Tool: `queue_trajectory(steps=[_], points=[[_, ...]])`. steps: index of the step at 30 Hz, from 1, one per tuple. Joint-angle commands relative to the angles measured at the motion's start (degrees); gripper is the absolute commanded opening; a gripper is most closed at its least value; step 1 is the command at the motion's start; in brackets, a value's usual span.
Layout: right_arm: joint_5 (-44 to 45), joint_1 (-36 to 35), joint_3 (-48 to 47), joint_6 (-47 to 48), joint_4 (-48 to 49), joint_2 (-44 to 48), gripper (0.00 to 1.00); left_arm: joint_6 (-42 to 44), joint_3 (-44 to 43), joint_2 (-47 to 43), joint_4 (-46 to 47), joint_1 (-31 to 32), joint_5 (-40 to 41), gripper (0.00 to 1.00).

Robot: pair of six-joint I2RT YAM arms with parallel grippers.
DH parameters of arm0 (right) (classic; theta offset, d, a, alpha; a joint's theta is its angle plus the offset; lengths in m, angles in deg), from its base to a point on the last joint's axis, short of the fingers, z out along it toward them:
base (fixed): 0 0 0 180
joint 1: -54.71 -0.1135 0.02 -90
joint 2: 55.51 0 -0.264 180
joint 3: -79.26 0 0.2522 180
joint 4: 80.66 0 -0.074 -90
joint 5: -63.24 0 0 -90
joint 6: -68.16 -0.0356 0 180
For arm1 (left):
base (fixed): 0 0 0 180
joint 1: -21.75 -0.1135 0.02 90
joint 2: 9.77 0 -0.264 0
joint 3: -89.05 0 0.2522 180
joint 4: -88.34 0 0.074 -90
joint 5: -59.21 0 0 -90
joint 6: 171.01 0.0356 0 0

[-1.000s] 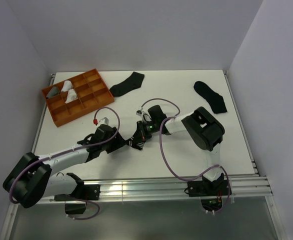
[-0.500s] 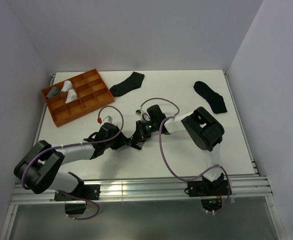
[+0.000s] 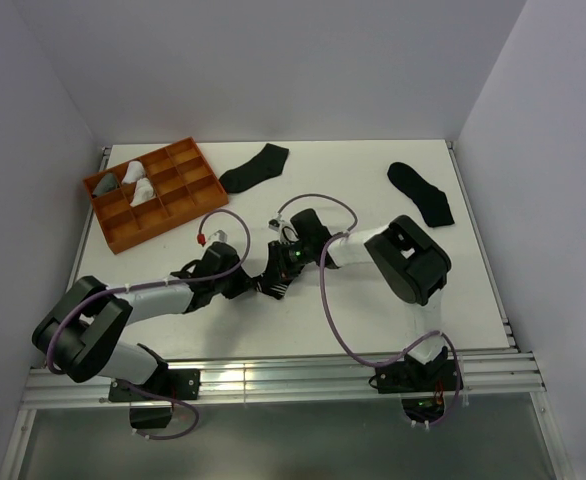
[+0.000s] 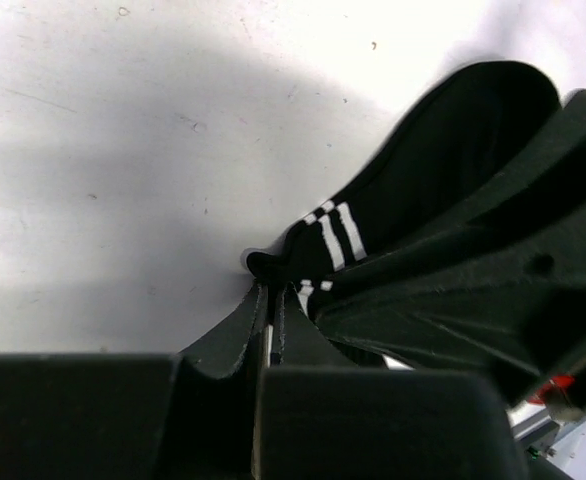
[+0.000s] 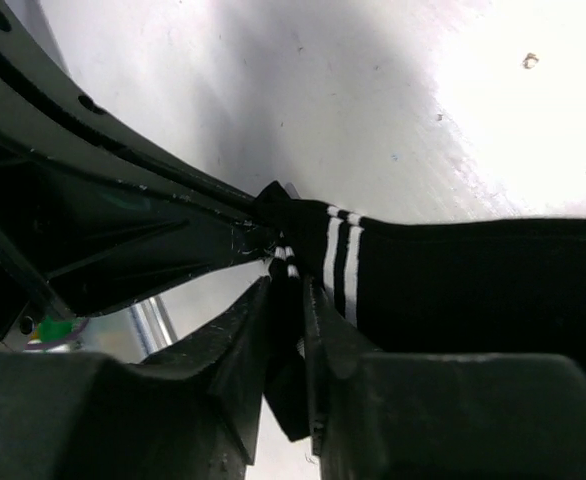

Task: Roll the socks
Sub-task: Roll the sock at the center of the board.

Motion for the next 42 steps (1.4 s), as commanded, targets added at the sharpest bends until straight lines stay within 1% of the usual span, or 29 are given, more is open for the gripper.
queue_trajectory(steps=[1,2,5,9,11,14,15,18,21,28,33,36,42], points=[[6.13,-1.55,-0.56,3.86,-2.89,5.98,0.29,2.58,-2.22,0.20,-9.55,0.14,2.96,0.00],[8.67,-1.81,-0.29,4.38,-3.24,7.22,0.32,2.94,-2.84,0.11,-10.44,0.23,3.14,0.00],[13.07,-3.13,1.37,6.14,-3.16,11.53,0.33,3.82,-4.51,-0.15,-13.00,0.23,3.67,0.00],[15.63,-4.18,2.78,6.32,-2.02,15.04,0.32,4.26,-5.65,0.29,-13.97,0.23,2.97,0.00],[15.38,-4.89,3.05,6.24,-1.66,15.31,0.32,4.26,-5.74,0.29,-13.97,0.23,2.88,0.00],[13.10,-5.85,3.14,5.10,0.44,15.14,0.28,4.43,-6.00,0.11,-14.76,0.32,3.05,0.00],[11.09,-5.94,3.14,4.57,1.75,14.44,0.27,4.43,-6.09,-0.15,-15.02,0.32,3.23,0.00],[10.02,-6.47,2.09,4.04,1.59,12.25,0.22,4.35,-6.01,-0.33,-15.29,0.32,3.41,0.00],[7.82,-6.91,2.87,2.99,4.30,10.84,0.18,4.35,-6.09,-0.50,-15.55,0.32,3.49,0.00],[6.41,-6.91,2.09,3.07,3.53,7.50,0.17,4.61,-6.53,-0.06,-15.64,0.32,3.67,0.00],[9.04,-6.82,1.46,3.60,2.03,5.30,0.16,4.87,-6.88,-0.32,-15.99,0.32,3.93,0.00],[10.27,-6.39,2.17,3.51,2.29,5.64,0.16,5.14,-7.15,-0.68,-16.51,0.32,4.20,0.00],[13.44,-6.12,1.91,5.44,-0.43,7.23,0.22,5.66,-7.24,-0.94,-17.22,0.40,4.38,0.00]])
